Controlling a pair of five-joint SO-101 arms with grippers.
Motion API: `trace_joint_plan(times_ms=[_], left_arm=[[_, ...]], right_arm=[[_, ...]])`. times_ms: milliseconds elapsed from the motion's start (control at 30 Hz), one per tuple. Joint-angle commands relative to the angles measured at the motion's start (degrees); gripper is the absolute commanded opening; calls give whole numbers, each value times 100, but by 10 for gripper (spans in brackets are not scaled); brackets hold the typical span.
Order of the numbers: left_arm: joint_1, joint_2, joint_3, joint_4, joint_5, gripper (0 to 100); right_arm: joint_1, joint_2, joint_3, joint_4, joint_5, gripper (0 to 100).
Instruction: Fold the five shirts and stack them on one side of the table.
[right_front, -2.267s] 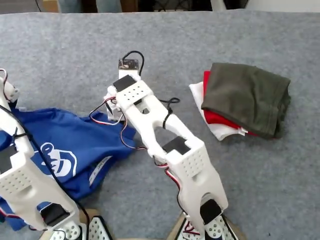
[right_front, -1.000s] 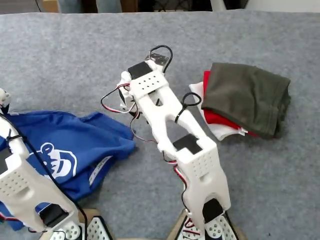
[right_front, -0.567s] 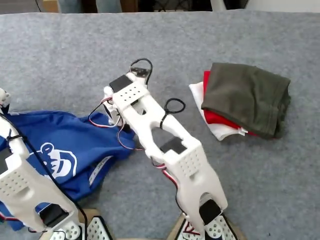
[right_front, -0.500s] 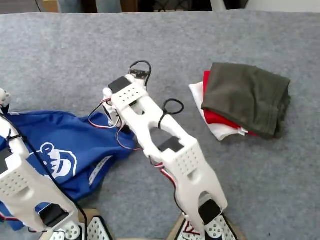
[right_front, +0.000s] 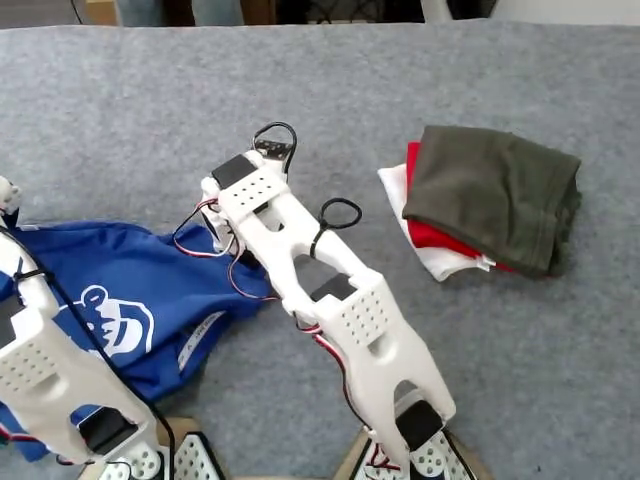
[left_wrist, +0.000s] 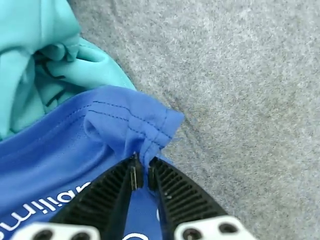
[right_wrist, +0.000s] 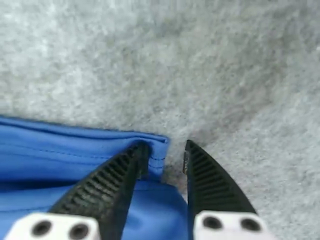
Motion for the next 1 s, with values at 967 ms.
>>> trace_joint_plan(times_ms=[967], left_arm=[[1473,-387,-2765,1213,-53,73]], right_arm=[[1574,-1851,-2949,862,3314,13]])
